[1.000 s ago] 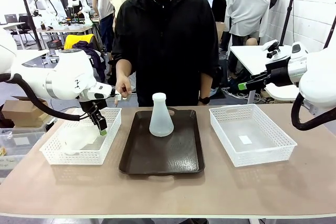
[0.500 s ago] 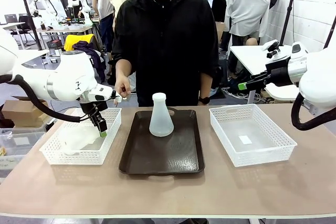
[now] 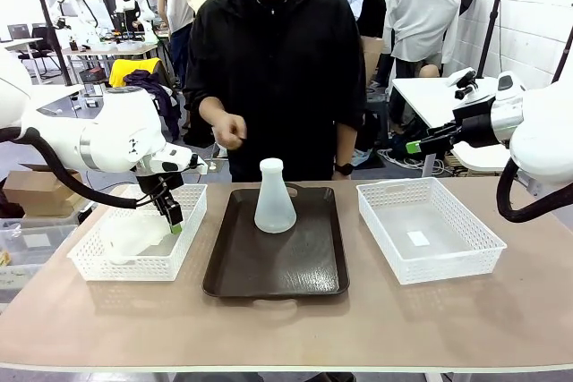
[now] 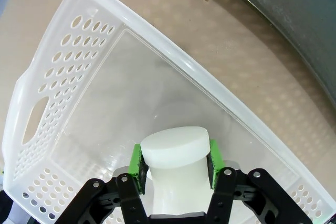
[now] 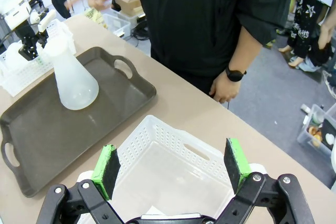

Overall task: Prepare the laboratory tools.
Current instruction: Place the picked Big flask upright in the Handle tray as directed by the person.

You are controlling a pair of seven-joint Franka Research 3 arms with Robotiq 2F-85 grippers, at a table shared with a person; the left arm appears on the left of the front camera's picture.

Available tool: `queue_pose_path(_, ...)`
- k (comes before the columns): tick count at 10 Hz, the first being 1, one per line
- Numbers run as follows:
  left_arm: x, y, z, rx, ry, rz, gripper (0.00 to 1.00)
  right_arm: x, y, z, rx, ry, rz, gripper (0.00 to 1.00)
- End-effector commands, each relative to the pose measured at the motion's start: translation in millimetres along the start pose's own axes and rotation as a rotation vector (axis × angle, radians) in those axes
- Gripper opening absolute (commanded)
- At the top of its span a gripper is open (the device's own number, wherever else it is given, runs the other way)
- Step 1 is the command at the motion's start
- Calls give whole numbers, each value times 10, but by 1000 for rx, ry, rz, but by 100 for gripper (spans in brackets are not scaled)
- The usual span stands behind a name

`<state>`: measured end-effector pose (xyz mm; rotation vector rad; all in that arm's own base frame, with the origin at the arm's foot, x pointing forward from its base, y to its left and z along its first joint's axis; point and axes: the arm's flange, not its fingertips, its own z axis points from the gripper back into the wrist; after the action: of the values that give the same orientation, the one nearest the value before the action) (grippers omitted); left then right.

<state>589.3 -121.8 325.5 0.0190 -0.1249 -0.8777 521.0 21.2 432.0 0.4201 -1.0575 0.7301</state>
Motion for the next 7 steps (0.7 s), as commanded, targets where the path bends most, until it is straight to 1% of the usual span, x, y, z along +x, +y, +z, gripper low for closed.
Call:
queue_pose_path(1,4,12,-2,13,5,-3,0,21,0,-4,1,7,-5,100)
queue_pose_path(7,4,12,-2,13,5,-3,0,21,0,-4,1,7,-5,100)
